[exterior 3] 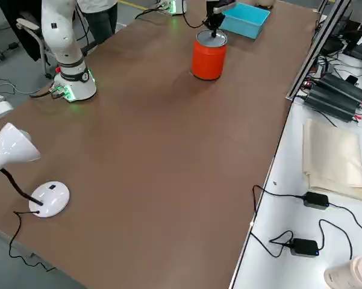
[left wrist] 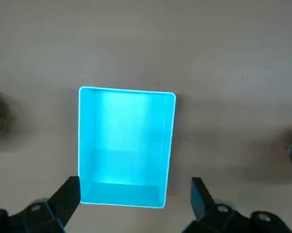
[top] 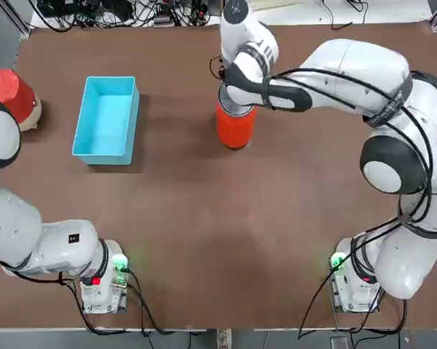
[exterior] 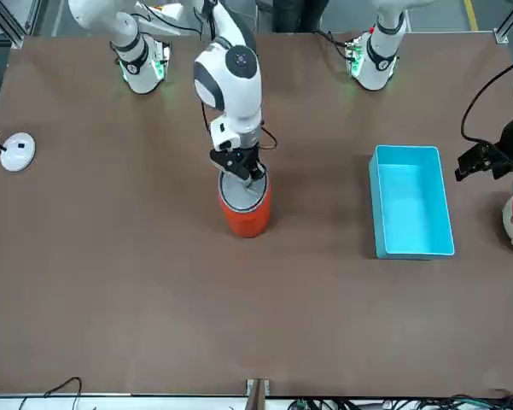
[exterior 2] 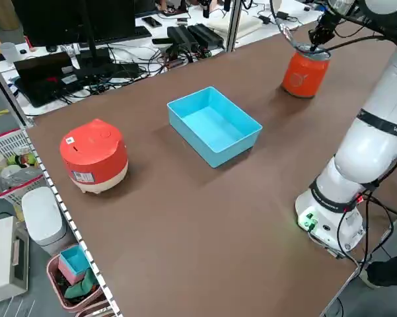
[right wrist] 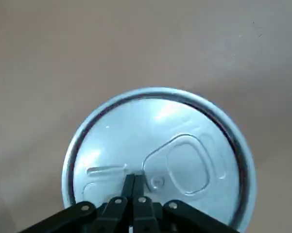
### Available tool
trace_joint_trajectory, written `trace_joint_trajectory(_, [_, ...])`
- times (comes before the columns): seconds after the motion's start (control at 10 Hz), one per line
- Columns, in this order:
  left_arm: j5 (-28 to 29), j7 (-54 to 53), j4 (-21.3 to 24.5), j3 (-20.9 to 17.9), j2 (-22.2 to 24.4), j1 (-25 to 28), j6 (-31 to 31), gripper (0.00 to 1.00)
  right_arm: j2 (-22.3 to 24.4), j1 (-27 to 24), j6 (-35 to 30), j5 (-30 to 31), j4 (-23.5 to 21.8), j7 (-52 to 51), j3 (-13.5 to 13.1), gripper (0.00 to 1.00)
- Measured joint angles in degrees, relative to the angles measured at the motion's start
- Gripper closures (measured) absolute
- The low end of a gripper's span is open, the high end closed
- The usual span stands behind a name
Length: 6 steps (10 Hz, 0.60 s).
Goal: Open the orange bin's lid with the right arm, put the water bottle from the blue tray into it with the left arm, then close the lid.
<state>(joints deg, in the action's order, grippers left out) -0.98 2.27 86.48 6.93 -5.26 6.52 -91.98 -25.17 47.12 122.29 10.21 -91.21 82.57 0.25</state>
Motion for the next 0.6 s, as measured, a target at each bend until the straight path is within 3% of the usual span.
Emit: trace_joint_trajectory(0.6, [0.0, 0.0, 0.0, -0.2, 0.0, 0.4, 0.0, 0.00, -0.5, 0.8, 0.4, 2.9, 0.1, 2.8, -0.1, 0.98])
